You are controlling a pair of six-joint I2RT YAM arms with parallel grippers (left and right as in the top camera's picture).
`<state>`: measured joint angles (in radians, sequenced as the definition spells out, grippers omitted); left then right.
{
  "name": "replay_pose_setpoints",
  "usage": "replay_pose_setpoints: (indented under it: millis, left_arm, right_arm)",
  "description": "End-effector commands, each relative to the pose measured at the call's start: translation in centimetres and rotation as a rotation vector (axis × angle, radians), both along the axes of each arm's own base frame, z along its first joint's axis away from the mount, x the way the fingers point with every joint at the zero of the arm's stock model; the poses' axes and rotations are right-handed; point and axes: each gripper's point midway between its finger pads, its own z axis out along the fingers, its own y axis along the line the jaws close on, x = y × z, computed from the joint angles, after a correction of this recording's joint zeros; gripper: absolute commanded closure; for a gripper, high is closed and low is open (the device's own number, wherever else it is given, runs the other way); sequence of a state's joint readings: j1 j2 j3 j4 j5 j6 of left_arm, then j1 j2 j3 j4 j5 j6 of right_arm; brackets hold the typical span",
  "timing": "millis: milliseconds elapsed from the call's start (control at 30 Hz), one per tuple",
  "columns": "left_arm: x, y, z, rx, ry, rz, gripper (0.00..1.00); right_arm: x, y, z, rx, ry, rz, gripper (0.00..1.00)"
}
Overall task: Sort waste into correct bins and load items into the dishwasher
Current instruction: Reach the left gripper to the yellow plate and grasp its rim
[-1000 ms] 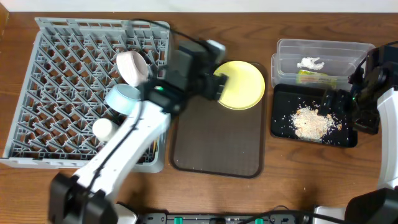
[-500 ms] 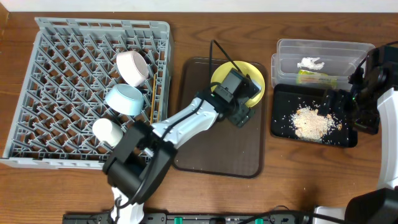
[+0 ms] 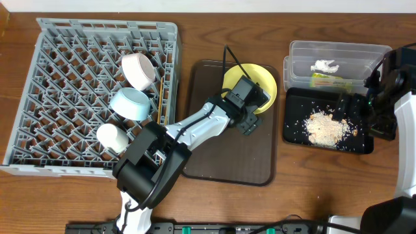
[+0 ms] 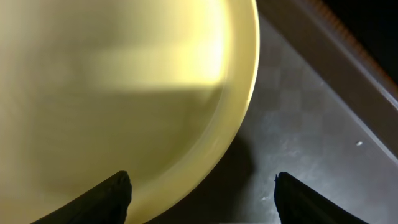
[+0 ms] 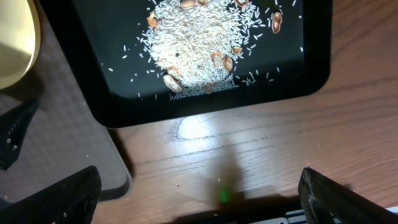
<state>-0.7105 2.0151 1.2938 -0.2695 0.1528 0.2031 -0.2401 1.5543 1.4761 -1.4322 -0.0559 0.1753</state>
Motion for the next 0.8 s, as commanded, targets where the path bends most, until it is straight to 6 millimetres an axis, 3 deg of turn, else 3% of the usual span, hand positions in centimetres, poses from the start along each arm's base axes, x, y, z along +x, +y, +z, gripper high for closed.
replay_pose_setpoints:
  millis: [0, 167, 267, 400, 600, 767]
  left_arm:
    - [-0.6, 1.1, -1.3, 0.044, 0.015, -0.002, 0.27]
    - [-1.4, 1.7, -2.0, 0.069, 0.044, -0.002, 0.40]
    - [-2.0, 2.2, -2.3, 0.091, 0.070, -0.002, 0.55]
    - [-3.0, 4.2, -3.1, 0.182, 0.107, 0.016, 0.68]
    - [-2.8, 7.0, -3.4, 0.319, 0.085, 0.069, 0.74]
    - [-2.0, 8.1, -3.2, 0.379, 0.033, 0.098, 0.81]
  right_arm:
    - [0.0, 0.0, 0.7, -0.001, -0.026, -0.003, 0.01]
    - [0.0, 0.0, 0.7, -0.001, -0.026, -0.003, 0.01]
    - [0.0, 0.0, 0.7, -0.001, -0.026, -0.003, 0.01]
    - [0.0, 0.0, 0.7, -0.001, -0.026, -0.003, 0.01]
    - [0.1, 0.0, 0.7, -0.002, -0.027, -0.003, 0.01]
    - [0.0, 0.0, 0.7, -0.002, -0.027, -0.003, 0.01]
